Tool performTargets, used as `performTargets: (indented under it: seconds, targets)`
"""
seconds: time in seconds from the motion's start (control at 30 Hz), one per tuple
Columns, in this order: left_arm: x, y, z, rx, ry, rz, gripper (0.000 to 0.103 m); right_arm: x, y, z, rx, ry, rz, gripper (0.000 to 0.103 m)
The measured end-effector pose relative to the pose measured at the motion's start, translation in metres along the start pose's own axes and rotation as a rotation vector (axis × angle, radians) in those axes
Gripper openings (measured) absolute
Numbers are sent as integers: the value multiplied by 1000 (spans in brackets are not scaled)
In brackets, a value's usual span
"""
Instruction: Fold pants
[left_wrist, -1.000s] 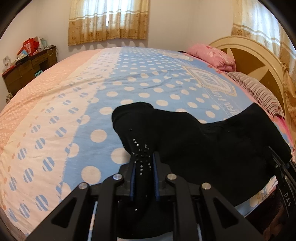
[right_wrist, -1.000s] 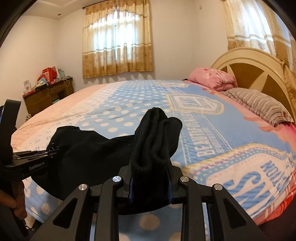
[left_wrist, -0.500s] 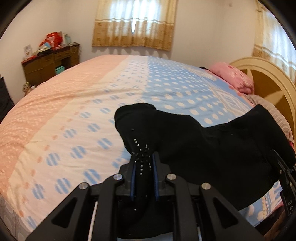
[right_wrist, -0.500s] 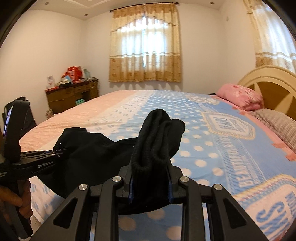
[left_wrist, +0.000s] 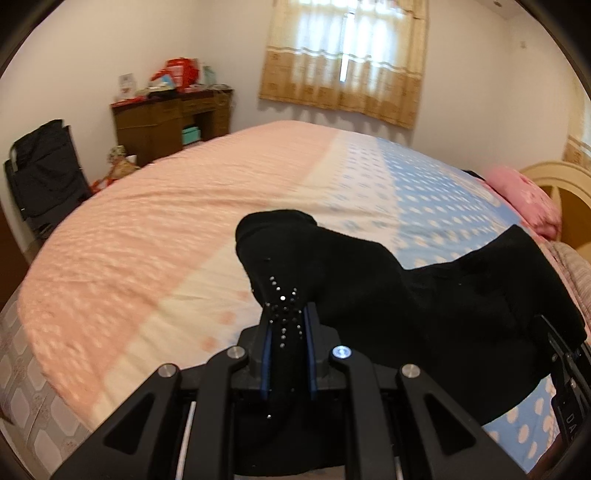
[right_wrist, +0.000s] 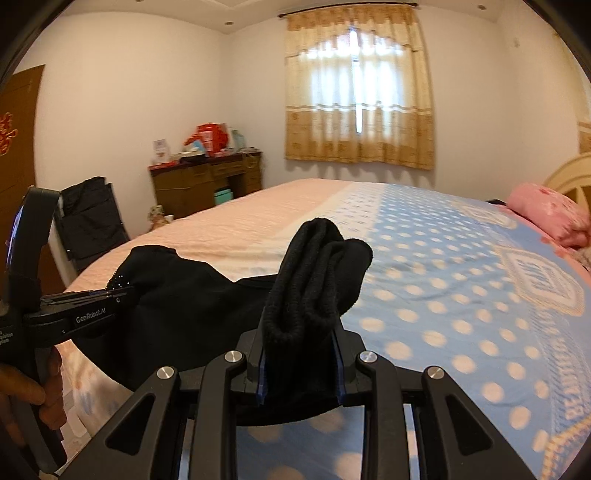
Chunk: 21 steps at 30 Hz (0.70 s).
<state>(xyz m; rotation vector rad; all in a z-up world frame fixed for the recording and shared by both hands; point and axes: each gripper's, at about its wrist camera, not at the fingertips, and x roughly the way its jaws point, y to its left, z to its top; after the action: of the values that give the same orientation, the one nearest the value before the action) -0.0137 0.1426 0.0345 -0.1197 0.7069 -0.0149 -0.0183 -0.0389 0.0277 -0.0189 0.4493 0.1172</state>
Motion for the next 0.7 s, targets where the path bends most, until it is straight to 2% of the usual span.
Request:
performTargets:
  seconds: [0.2, 0.3, 0.43, 0.5, 0.53, 0.57, 0.63, 0.7]
  targets:
    - [4, 38, 21, -41, -38, 87, 14, 40, 32, 16, 13, -24, 111, 27]
    - [7, 54, 34, -43, -65, 143, 14, 73, 45, 15, 19, -26, 160, 27]
    - [26, 65, 39, -17, -65, 231, 14, 132, 48, 0, 39, 114, 177, 28]
    - [53, 73, 36, -16, -11, 262, 14, 159, 47, -17, 20, 217, 134, 29]
    - [64, 77, 32, -23, 20, 271, 14, 164, 42, -21, 33, 241, 140, 30]
    - [77, 80, 27, -29, 52, 298, 15, 166, 36, -22, 65, 242, 166, 31]
    - [92, 85, 18, -38, 84, 304, 20, 168, 31, -21, 74, 254, 179, 33]
    - [94, 85, 14, -28, 65, 318, 25, 172, 31, -23, 57, 266, 177, 40]
